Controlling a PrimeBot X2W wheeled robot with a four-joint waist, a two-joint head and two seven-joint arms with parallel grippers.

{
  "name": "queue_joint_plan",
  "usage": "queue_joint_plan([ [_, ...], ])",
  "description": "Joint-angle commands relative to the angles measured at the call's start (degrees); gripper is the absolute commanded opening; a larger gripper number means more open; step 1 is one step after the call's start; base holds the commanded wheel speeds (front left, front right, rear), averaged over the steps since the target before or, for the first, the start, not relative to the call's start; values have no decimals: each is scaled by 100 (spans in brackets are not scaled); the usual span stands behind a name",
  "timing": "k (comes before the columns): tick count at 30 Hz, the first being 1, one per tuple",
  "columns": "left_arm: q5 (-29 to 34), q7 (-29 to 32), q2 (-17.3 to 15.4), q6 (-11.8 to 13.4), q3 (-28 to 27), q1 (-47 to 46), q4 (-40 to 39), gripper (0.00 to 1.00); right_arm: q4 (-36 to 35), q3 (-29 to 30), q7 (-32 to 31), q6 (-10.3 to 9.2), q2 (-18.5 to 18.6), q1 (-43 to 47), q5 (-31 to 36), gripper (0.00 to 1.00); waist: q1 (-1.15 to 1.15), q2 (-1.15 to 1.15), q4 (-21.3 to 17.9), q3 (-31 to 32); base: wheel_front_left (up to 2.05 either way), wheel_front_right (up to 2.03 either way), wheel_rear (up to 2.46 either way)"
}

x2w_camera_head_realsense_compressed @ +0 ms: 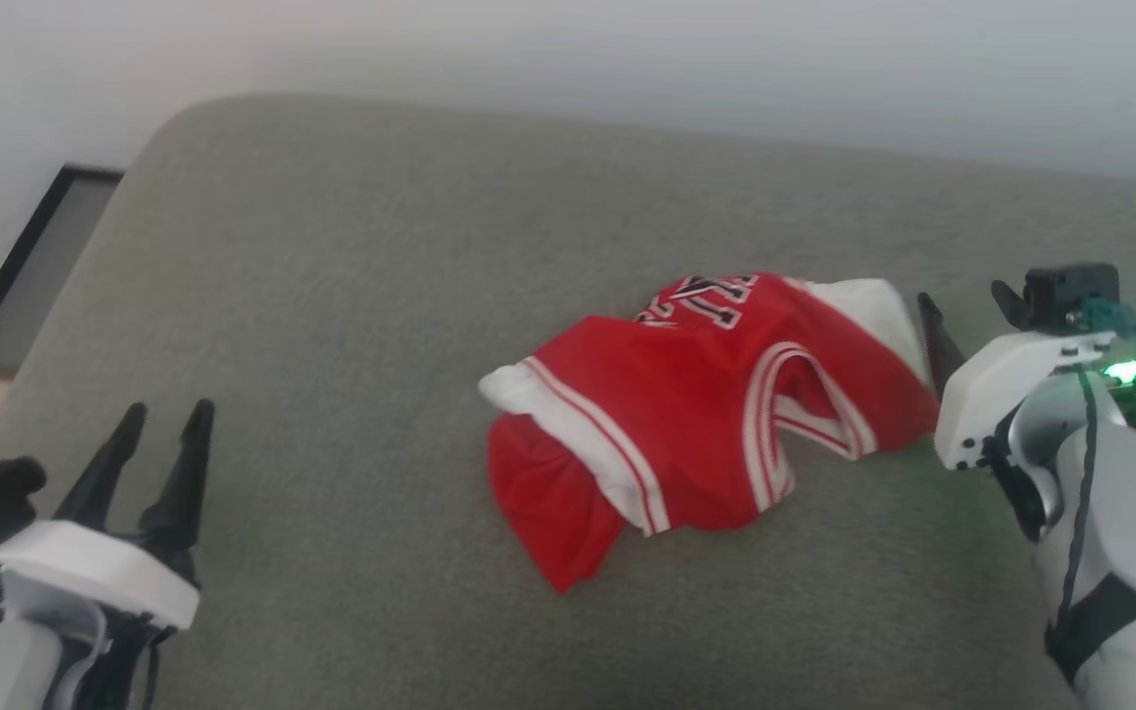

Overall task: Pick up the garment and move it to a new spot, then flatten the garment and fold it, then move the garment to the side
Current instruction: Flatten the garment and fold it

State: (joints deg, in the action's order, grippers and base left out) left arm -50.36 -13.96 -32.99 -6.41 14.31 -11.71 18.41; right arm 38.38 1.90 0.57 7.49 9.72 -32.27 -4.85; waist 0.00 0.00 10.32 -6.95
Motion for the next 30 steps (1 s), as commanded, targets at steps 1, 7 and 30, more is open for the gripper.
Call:
queue_joint_plan([
  [1,35,1,61,-38,55,-153,12,100,186,-17,-164,1,72,-157,-42,100,0,0,284,-276,0,0,0],
  [7,81,-18,266,-68,289,-501,140,100,1139,-25,-1026,1,310,-764,-146,100,0,0,609,-551,0,0,0],
  [30,-50,-91,141,19,244,-267,335,100,2174,-381,-1503,-3,626,-1131,-393,0,0,0,293,-135,0,0,0],
])
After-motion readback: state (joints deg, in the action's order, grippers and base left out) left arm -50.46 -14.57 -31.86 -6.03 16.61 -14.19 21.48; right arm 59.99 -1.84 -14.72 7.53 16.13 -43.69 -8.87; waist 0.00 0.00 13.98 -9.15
